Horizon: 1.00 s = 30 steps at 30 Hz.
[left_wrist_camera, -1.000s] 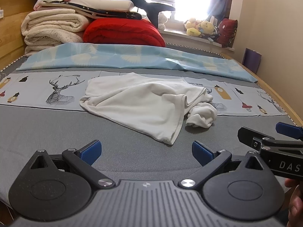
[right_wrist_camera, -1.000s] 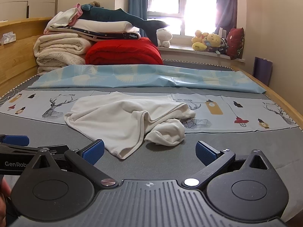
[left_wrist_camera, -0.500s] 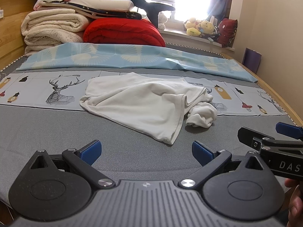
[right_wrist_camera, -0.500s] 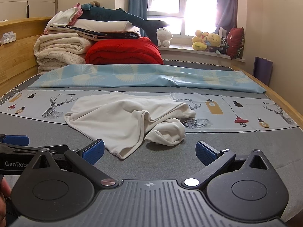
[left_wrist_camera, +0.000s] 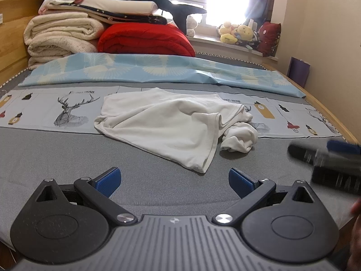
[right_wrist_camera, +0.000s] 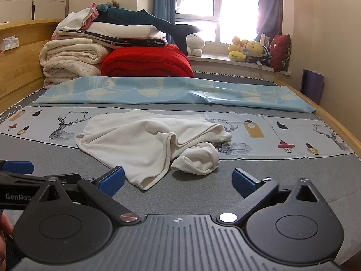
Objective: Fold small clothes
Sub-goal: 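Grasp the white shirt edge with the left gripper while the right gripper grasps another edge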
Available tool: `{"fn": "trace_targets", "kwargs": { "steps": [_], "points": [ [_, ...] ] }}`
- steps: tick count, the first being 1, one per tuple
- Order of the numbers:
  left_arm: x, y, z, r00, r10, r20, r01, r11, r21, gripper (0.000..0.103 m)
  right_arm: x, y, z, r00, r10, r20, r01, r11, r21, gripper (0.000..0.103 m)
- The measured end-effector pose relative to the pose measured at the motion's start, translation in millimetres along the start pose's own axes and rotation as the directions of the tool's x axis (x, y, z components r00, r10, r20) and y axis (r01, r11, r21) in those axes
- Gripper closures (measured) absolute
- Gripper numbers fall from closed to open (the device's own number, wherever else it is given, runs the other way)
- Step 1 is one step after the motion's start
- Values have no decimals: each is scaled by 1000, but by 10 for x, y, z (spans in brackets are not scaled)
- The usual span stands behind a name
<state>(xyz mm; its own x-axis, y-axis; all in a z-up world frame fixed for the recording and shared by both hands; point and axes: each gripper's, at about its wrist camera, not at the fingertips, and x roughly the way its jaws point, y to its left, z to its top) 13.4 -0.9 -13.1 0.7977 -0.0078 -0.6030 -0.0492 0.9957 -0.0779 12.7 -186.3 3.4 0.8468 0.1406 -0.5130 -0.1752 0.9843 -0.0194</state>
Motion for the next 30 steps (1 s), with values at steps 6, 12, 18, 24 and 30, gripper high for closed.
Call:
{"fn": "trace_targets", "kwargs": {
  "steps": [6,12,18,24,30],
  "points": [
    [24,-104,-26,1000,11,16,-12,998,69,32,21,-217,407,992,6,124,-2,999,-32,28],
    [161,-105,-18,999,-12,-39,14,998,59,59,450,-630,411,988,-89,127,78,993,87,47],
    [432,-208,57,995,-31,-96,41,994,101,72,682,-843,362,998,-68,15,63,973,223,61],
    [1167,-363,294,988,-28,-150,48,990,130,72,655,-999,411,998,-26,52,13,970,241,59],
    [2055,-513,249,969,2,-248,23,995,96,58,737,-1306,505,1000,-15,20,8,952,307,55]
  ]
}}
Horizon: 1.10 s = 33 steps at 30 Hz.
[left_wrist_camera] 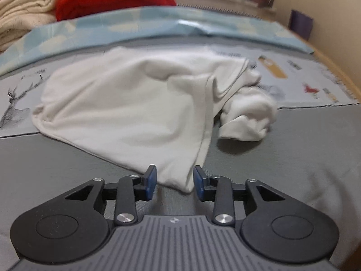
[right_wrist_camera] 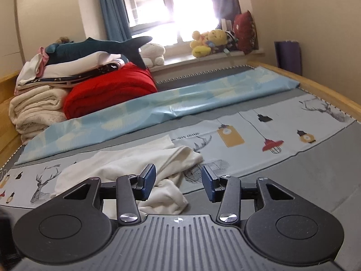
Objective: Fold small clothes
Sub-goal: 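Grasp the white shirt edge with the left gripper while the right gripper grasps another edge, then lift and pull the shirt with both grippers to spread it flat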
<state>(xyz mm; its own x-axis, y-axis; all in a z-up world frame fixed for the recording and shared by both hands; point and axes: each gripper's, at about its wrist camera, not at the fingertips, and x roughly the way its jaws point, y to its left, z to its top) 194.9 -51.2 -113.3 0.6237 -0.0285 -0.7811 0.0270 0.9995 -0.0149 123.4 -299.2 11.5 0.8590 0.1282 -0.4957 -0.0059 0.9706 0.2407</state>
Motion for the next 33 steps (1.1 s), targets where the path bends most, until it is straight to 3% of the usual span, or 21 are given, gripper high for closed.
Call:
{"fn": "trace_targets", "kwargs": {
  "steps": [2,4,6,13,18,19,22,25,29,31,33],
  "points": [
    [232,-28,1,999,11,-32,-11,1000,10,57,14,-75,26,1000,-5,-9,5,1000,2,54],
    [368,-18,-11,997,30,-66,-28,999,32,65,21,-144,51,1000,-12,-19,12,1000,5,53],
    [353,24,8,997,23,-70,-18,998,66,101,32,-207,66,999,-22,-33,22,1000,13,53],
    [-383,546,-2,998,-39,-41,46,980,193,102,110,-346,35,993,-72,-92,75,997,30,53],
    [-1199,1159,-195,995,-104,-7,102,955,278,102,108,-391,-40,991,-59,-117,69,995,77,77],
    [-1354,1351,-263,994,-107,-13,106,955,277,102,96,-393,-54,991,-57,-119,67,994,88,79],
    [-1642,1852,-494,995,-94,-36,100,963,252,102,42,-366,-89,992,-68,-107,76,994,75,79],
    [-1713,2392,-757,992,-71,-108,84,989,125,102,16,-342,-127,991,-75,-107,81,995,53,79],
    [-1560,2696,-972,958,-100,-268,121,991,61,100,71,-313,-188,987,-79,-141,85,996,37,78],
    [-1563,2782,-985,959,-121,-255,133,991,31,93,136,-275,-222,984,-60,-169,69,997,47,78],
    [-1595,2910,-947,968,-159,-195,150,987,-61,72,250,-213,-266,977,-26,-212,41,997,64,77]
  ]
}}
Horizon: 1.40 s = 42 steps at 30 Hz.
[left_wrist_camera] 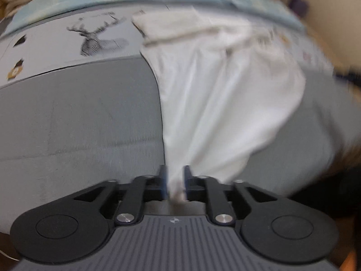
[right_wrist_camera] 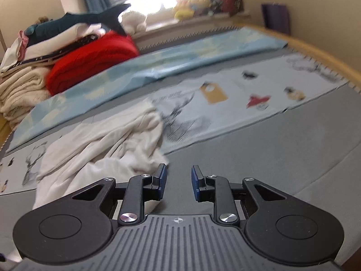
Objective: Fold small clothes
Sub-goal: 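Lift and pull the shirt with both grippers to spread it flat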
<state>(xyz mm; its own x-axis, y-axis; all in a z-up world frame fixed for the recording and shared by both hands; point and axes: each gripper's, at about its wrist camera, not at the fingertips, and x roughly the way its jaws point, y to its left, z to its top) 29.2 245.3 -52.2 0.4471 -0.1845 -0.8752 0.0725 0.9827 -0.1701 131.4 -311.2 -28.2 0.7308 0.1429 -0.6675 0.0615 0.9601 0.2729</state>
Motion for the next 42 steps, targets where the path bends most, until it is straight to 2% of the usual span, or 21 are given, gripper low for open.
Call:
{"fn": "trace_targets", "kwargs": {
  "steps": [3,5,7,9,13,17,19,20,21,22,24,25,29,34,36,37,39,40,42],
  "points": [
    [53,86,102,999,-32,43,37,992,-119,70,192,151,-26,998,40,-51,-41,999,-2,73],
    [183,86,197,1000,-5,29,10,985,-170,70,334,255,-34,995,58,-75,-60,998,-21,69],
    [355,67,259,1000,23,-18,-26,981,-192,70,474,349,-38,994,52,-92,-57,997,-51,64],
    [488,26,305,997,39,-64,-51,979,-197,70,644,414,-39,992,49,-117,-57,996,-64,57],
    [714,-61,381,991,41,-125,-61,984,-168,69,995,502,-87,983,35,-183,-52,995,-88,55],
    [938,-93,322,974,103,-202,-130,984,-123,66,1252,546,-147,971,23,-240,-55,991,-125,55],
    [984,-97,308,969,114,-218,-141,984,-113,66,1312,550,-192,962,41,-270,-80,988,-136,61],
    [995,-109,305,969,117,-219,-143,984,-106,67,1329,551,-207,959,50,-280,-93,986,-141,77],
    [1002,-127,300,968,119,-219,-143,985,-98,71,1331,559,-220,955,52,-290,-102,982,-158,92],
    [1007,-144,296,969,117,-216,-140,986,-92,76,1317,561,-228,952,57,-300,-113,978,-174,92],
    [990,-192,286,972,119,-202,-136,988,-75,93,1222,555,-221,949,77,-305,-141,971,-191,95],
    [975,-220,304,974,123,-192,-138,988,-65,95,1152,541,-193,949,98,-301,-161,968,-194,96],
    [811,-363,272,986,119,-116,-122,992,-18,98,681,399,-49,948,199,-248,-247,952,-180,97],
    [491,-533,167,999,40,-31,-38,997,66,99,-71,-34,118,944,296,-145,-310,947,-86,97],
    [415,-566,88,999,40,-34,-37,994,104,99,-336,-267,122,942,318,-108,-324,946,-36,97],
    [402,-549,54,998,40,-55,-34,994,107,99,-413,-372,105,942,317,-111,-320,947,-16,98],
    [441,-520,16,994,20,-111,-8,994,109,98,-449,-525,16,944,281,-173,-286,958,-1,98],
    [488,-534,4,990,34,-140,-17,992,126,98,-409,-550,-39,943,250,-222,-259,966,-13,98],
    [559,-574,-28,976,119,-181,-88,981,173,98,-256,-524,-193,923,176,-342,-208,976,-61,97]
  ]
}}
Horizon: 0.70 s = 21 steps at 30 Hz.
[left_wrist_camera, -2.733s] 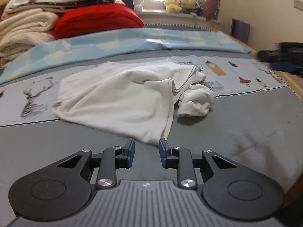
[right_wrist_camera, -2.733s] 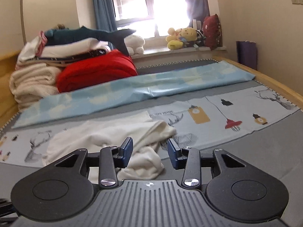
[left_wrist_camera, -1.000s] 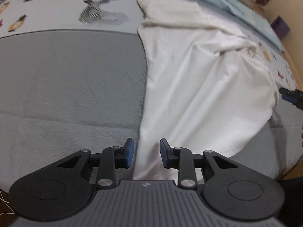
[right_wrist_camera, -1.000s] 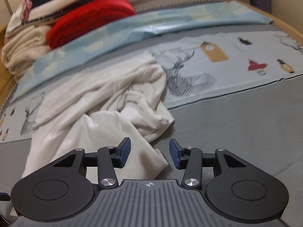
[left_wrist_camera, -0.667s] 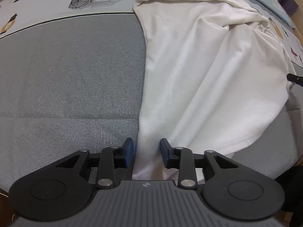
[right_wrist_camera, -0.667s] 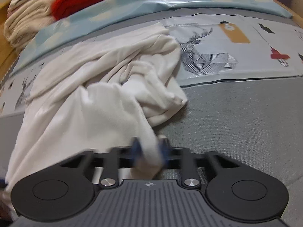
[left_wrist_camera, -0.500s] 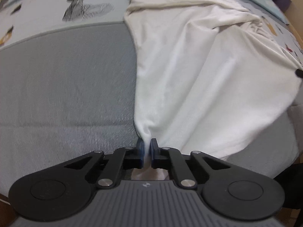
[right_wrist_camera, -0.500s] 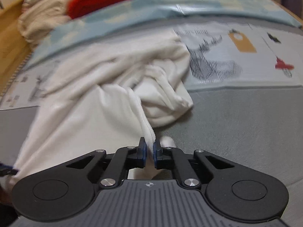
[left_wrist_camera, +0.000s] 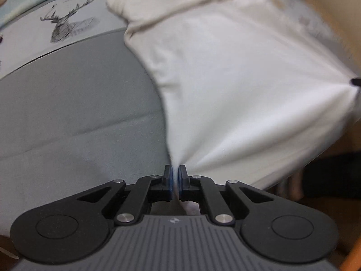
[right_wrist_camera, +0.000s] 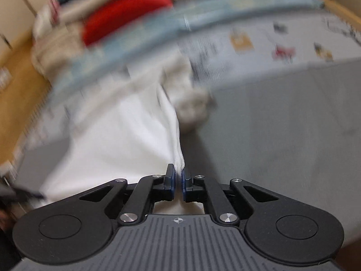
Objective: Fold small clothes
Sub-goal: 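Lift and pull the shirt with both grippers to spread it flat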
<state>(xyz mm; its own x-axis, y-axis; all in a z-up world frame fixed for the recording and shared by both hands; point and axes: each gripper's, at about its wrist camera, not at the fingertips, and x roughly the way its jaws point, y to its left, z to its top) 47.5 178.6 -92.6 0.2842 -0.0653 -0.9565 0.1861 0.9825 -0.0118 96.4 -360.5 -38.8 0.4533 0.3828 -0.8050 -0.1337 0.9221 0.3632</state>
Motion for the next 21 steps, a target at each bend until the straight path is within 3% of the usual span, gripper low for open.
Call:
{"fn": "trace_targets", "kwargs": {
  "steps": [2,5,8,11,14,16,17,18,20,21],
  "points": [
    [58,-17,42,997,74,-31,-73,997,10,98,172,93,-68,995,-44,-88,38,997,-66,96],
    [6,-25,132,999,41,-6,-41,999,-13,97,312,271,-99,987,-95,-131,75,986,-147,92],
    [-2,-76,174,1000,20,1,-20,1000,-6,92,371,297,-57,987,-85,-136,69,990,-120,86],
    [82,-168,117,999,8,-35,-6,999,37,72,505,301,-113,979,-126,-162,103,984,-146,78],
    [186,-263,71,996,22,-81,-16,997,78,72,646,324,-233,960,-186,-209,138,964,-226,78],
    [255,-273,68,995,31,-99,-22,996,89,72,717,324,-302,952,-207,-227,144,954,-264,78],
    [278,-281,67,994,35,-106,-25,995,95,76,746,325,-320,947,-214,-240,144,950,-278,83],
    [291,-290,64,993,34,-111,-23,995,101,85,761,324,-334,944,-220,-247,146,947,-285,98],
    [328,-322,41,992,29,-122,-13,992,129,99,770,336,-352,944,-180,-275,101,955,-278,99],
    [346,-338,37,991,47,-124,-29,989,148,100,766,358,-361,946,-157,-285,75,957,-279,99]
  ]
}}
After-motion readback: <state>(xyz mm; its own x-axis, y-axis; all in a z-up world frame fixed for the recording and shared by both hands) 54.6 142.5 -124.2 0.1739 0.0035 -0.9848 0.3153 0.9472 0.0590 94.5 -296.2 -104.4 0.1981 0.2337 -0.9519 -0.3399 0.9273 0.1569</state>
